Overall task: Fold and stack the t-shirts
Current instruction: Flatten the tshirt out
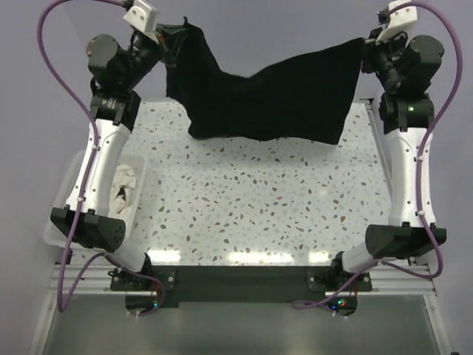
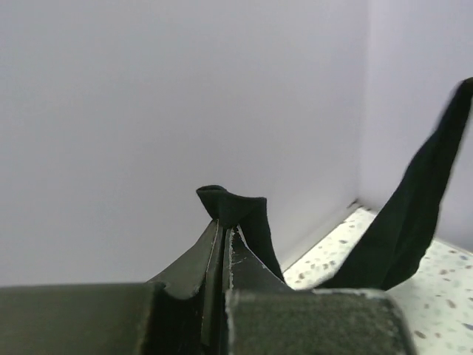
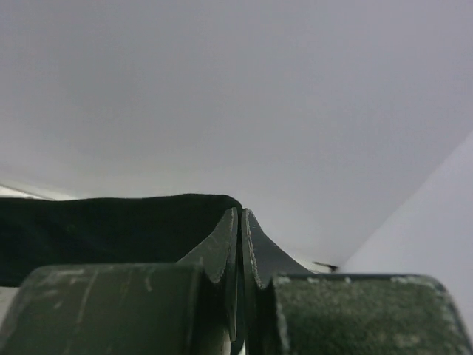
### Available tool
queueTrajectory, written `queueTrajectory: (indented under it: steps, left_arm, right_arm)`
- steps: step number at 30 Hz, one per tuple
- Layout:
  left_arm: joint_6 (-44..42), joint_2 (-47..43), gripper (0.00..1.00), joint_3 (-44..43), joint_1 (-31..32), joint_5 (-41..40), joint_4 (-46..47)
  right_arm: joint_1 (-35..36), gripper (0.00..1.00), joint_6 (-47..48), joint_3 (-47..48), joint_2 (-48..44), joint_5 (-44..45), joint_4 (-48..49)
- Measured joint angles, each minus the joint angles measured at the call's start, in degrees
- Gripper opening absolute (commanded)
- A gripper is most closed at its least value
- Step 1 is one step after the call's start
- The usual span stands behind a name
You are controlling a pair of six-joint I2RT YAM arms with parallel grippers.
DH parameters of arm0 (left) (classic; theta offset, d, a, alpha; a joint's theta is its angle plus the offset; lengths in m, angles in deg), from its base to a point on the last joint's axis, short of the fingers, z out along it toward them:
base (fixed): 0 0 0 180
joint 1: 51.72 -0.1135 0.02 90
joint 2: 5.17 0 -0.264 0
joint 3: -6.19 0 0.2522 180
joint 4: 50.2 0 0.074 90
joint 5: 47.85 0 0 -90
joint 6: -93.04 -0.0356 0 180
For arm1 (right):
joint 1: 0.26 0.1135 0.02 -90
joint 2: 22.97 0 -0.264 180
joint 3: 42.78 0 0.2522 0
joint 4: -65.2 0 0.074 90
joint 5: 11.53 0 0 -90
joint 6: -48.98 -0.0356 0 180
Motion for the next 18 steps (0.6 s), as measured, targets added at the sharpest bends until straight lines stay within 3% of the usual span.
queueTrajectory:
  steps: [4, 8, 13, 18]
  left_arm:
    - [0.9, -0.4, 0.0, -0.1, 4.4, 1.0, 1.7]
    - [-0.4, -2.6, 0.0, -0.9, 3.9, -5.2, 4.7]
    - [-4.4, -2.6, 0.0, -9.8, 2.3, -19.1, 7.6]
    - [-5.2, 1.4, 0.0, -20.5, -0.2, -19.3, 10.1]
  right_arm:
    - [2.4, 0.0, -2.7, 1.4, -0.3, -2.5, -0.2]
    - [2.2, 0.0, -3.6, 4.9, -1.2, -0.7, 1.4]
    - [1.9, 0.0, -3.1, 15.0, -0.2, 5.2, 4.3]
    - [2.0, 0.0, -5.2, 24.3, 4.4, 5.9, 6.9]
